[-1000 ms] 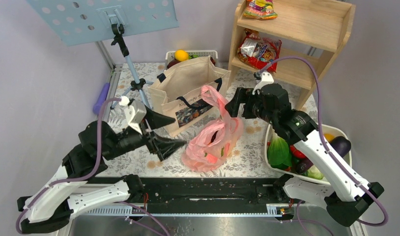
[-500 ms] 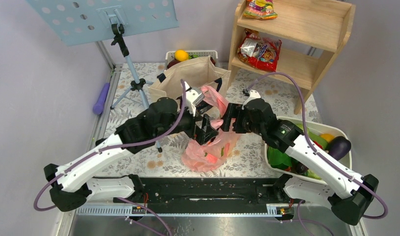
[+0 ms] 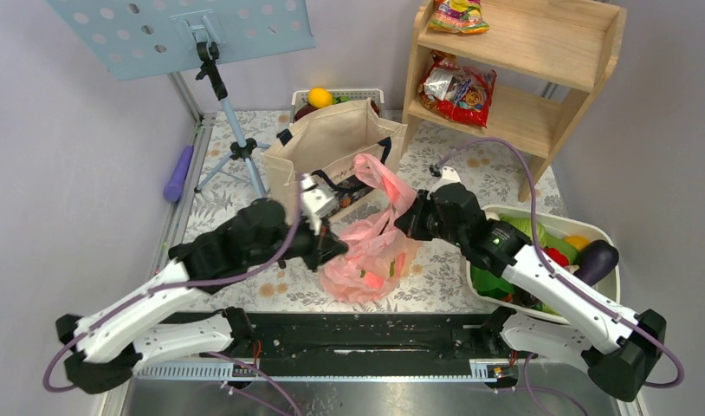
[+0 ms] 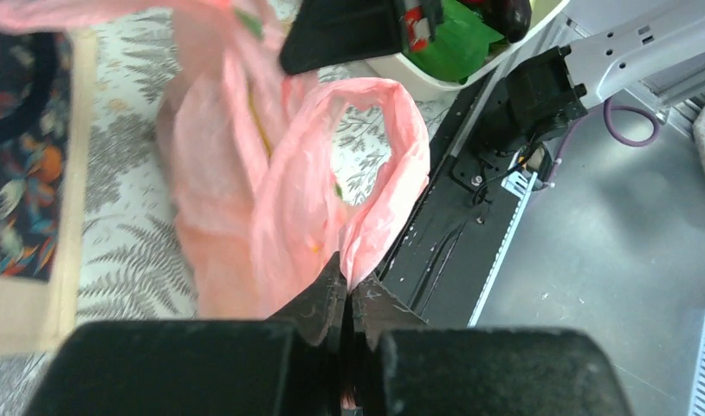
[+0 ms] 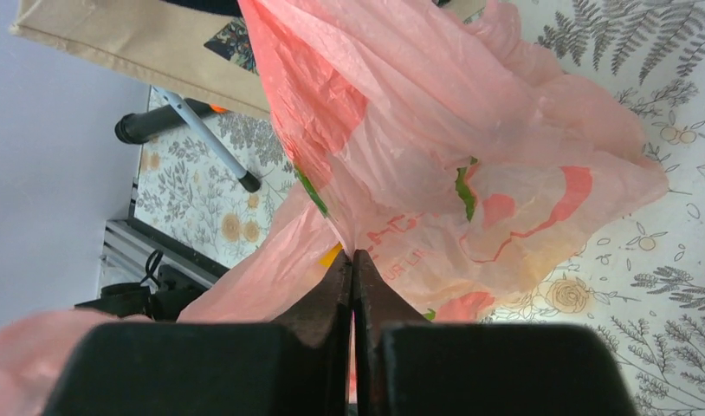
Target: Untie the knot of the grocery bags and take out the mixed food
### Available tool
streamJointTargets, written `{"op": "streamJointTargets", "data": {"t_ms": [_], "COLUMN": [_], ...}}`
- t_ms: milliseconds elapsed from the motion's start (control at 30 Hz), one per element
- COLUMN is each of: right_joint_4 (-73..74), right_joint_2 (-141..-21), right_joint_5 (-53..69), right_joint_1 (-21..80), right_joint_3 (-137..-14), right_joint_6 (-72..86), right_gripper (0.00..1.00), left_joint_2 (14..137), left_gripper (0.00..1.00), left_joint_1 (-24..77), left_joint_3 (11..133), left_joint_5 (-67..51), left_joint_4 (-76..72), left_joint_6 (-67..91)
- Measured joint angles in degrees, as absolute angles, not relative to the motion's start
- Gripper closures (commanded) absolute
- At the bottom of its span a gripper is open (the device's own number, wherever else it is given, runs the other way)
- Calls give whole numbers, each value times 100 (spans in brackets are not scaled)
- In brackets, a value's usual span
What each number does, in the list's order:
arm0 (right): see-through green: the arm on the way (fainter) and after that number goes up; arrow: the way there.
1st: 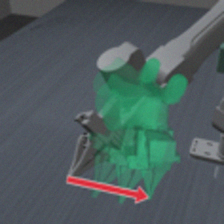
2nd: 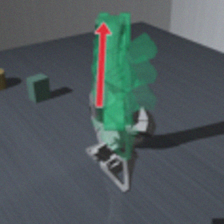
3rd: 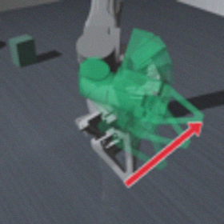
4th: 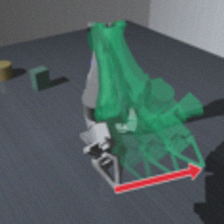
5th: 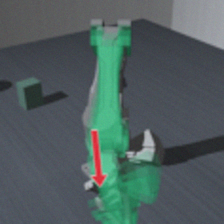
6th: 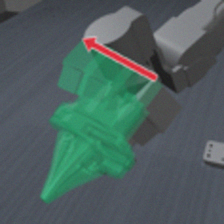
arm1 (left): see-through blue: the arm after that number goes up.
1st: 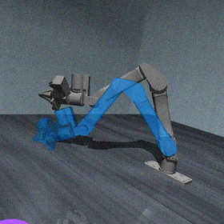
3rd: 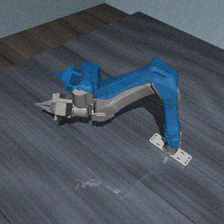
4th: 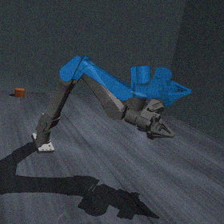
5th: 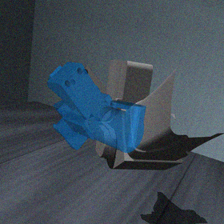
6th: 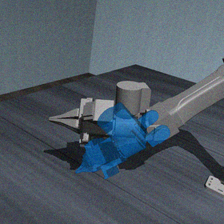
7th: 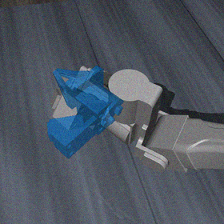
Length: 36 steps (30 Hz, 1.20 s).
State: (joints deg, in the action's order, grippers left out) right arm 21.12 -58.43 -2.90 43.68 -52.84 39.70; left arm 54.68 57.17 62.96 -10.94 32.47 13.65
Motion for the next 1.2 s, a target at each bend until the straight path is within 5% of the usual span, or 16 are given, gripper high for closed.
{"op": "streamJointTargets", "data": {"t_ms": [33,133,200,367,467,767,967,1200], "right_joint_4": [2060,1890,1857,1859,1859,1855,1852,1852], "right_joint_2": [-5776,-5524,-5323,-5039,-5000,-4998,-4998,-4915], "right_joint_5": [-346,-412,-676,-1083,-1135,-1107,-1107,-1116], "right_joint_1": [4372,4399,4421,4407,4407,4407,4407,4407], "right_joint_3": [-5218,-5000,-4851,-4523,-4425,-4252,-4252,-4252], "right_joint_6": [3970,4021,4021,4023,4018,4021,4018,4012], "right_gripper": [100,100,100,100,100,100,100,100], "left_joint_2": [5129,4167,3647,2902,3011,4851,6543,7752], "left_gripper": [99,63,56,19,10,12,30,36], "left_joint_1": [5717,5714,5706,5706,5706,5704,5706,5708], "left_joint_3": [6123,5763,5623,5640,6086,8259,8239,7896], "left_joint_5": [-945,-285,99,644,930,421,-1129,-1776], "left_joint_4": [3315,3435,3590,4001,4329,3732,2683,2589], "left_joint_6": [1422,1739,1994,2388,2381,2064,2467,2611]}}
